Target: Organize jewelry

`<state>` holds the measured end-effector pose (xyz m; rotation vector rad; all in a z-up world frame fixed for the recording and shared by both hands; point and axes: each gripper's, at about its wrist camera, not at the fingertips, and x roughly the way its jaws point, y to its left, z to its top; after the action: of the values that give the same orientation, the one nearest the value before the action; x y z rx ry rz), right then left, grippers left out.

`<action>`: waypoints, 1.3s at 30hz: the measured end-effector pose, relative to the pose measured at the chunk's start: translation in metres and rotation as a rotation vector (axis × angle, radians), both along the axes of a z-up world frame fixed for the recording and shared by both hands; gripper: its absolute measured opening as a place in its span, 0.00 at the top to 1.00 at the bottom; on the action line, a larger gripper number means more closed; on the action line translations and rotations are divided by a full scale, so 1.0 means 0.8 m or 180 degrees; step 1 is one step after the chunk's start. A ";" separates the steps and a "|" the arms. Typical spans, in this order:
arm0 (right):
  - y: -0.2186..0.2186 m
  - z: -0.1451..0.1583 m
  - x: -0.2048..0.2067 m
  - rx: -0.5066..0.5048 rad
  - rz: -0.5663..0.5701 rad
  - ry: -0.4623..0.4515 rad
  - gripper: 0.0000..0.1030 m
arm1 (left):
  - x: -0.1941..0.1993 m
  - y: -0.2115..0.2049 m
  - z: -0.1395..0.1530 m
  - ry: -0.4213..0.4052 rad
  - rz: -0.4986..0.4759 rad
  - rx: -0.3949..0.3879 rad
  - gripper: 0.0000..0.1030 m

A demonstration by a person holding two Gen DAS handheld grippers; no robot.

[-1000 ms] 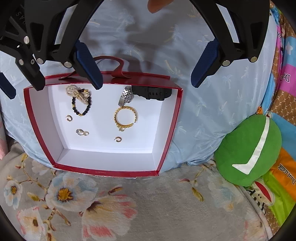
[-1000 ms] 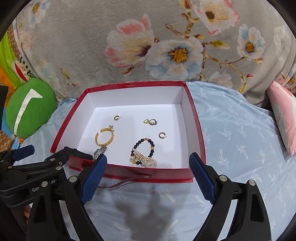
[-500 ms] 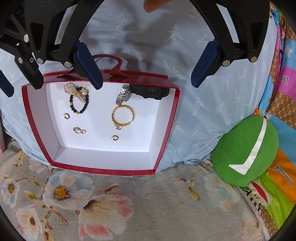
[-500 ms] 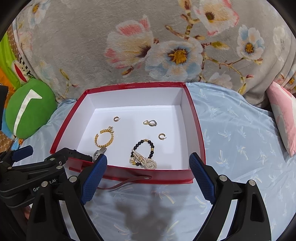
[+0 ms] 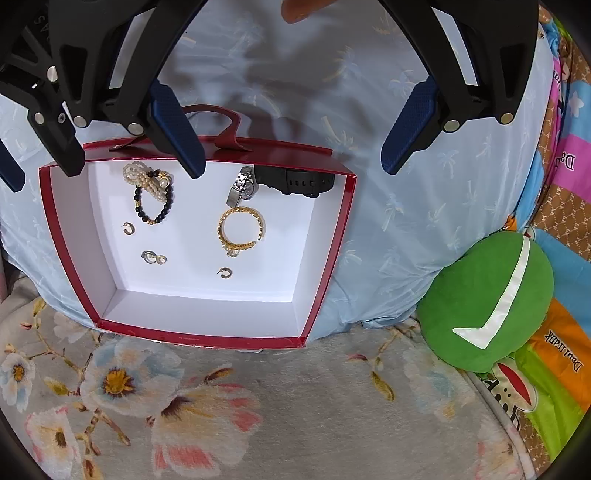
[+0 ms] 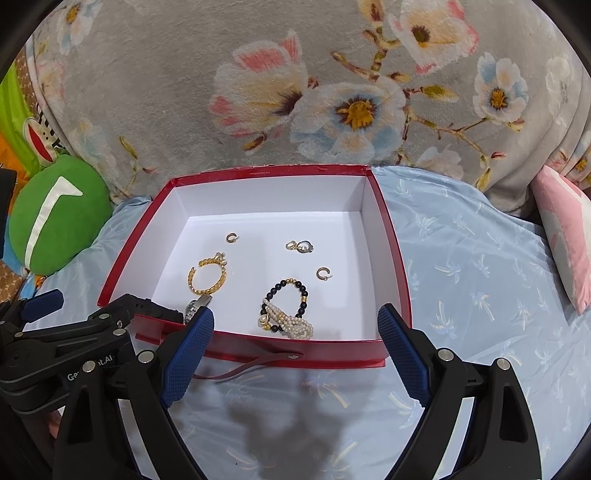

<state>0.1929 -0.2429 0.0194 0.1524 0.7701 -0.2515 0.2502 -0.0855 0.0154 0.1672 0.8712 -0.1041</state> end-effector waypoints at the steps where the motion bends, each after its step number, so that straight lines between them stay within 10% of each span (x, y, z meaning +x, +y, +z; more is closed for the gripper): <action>1: 0.000 0.000 -0.001 0.0003 0.0001 0.0001 0.15 | 0.000 0.000 0.000 -0.0003 0.0003 0.0001 0.09; 39: 0.001 -0.001 0.001 -0.0011 -0.0005 -0.0009 0.15 | 0.001 0.004 0.002 -0.0013 0.0022 0.0034 0.09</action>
<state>0.1937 -0.2419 0.0186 0.1501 0.7668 -0.2542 0.2513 -0.0825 0.0173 0.1744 0.8682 -0.0928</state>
